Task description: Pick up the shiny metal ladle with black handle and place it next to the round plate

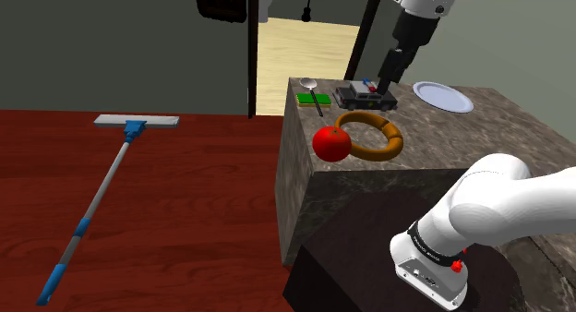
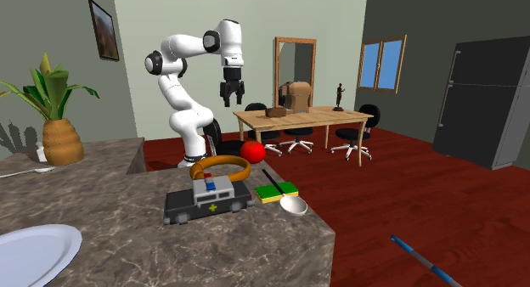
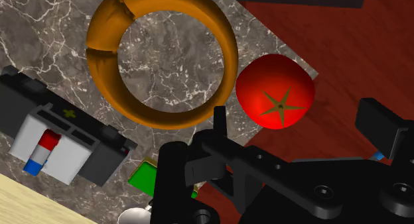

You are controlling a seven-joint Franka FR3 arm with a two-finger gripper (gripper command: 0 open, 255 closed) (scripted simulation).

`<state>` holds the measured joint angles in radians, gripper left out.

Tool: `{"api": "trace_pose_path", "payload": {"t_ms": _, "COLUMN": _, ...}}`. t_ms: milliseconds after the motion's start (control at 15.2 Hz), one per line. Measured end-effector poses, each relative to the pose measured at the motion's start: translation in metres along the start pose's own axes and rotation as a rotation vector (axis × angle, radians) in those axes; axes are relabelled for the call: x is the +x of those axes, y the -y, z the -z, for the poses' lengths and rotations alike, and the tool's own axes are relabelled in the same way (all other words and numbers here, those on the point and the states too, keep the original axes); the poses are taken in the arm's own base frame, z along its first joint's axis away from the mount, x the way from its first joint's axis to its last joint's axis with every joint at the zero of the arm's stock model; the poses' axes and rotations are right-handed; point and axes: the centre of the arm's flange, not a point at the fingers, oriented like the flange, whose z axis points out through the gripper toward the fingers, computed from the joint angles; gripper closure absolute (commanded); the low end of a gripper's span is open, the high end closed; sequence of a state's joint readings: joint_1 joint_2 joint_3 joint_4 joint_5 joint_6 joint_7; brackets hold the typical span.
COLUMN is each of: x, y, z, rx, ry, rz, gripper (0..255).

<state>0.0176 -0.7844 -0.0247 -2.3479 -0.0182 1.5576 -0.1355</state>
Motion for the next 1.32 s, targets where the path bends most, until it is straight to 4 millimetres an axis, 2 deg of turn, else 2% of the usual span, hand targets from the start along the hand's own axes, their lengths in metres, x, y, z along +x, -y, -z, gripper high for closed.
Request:
{"api": "trace_pose_path", "payload": {"t_ms": 66, "x": 0.000, "y": 0.000, "z": 0.000, "rx": 0.000, "ry": 0.000, "rz": 0.000, "gripper": 0}}
{"api": "trace_pose_path", "payload": {"t_ms": 198, "x": 0.012, "y": -0.003, "z": -0.007, "rx": -0.001, "ry": 0.001, "rz": -0.026, "gripper": 0}}
{"api": "trace_pose_path", "payload": {"t_ms": 726, "x": 0.101, "y": -0.025, "z": -0.052, "rx": -0.011, "ry": 0.008, "rz": -0.192, "gripper": 0}}
{"api": "trace_pose_path", "payload": {"t_ms": 924, "x": 0.132, "y": -0.040, "z": -0.067, "rx": -0.015, "ry": 0.010, "rz": -0.258, "gripper": 0}}
{"api": "trace_pose_path", "payload": {"t_ms": 1056, "x": 0.156, "y": -0.050, "z": -0.085, "rx": -0.017, "ry": 0.012, "rz": -0.301, "gripper": 0}}
{"api": "trace_pose_path", "payload": {"t_ms": 1320, "x": 0.198, "y": -0.073, "z": -0.103, "rx": -0.022, "ry": 0.014, "rz": -0.388, "gripper": 0}}
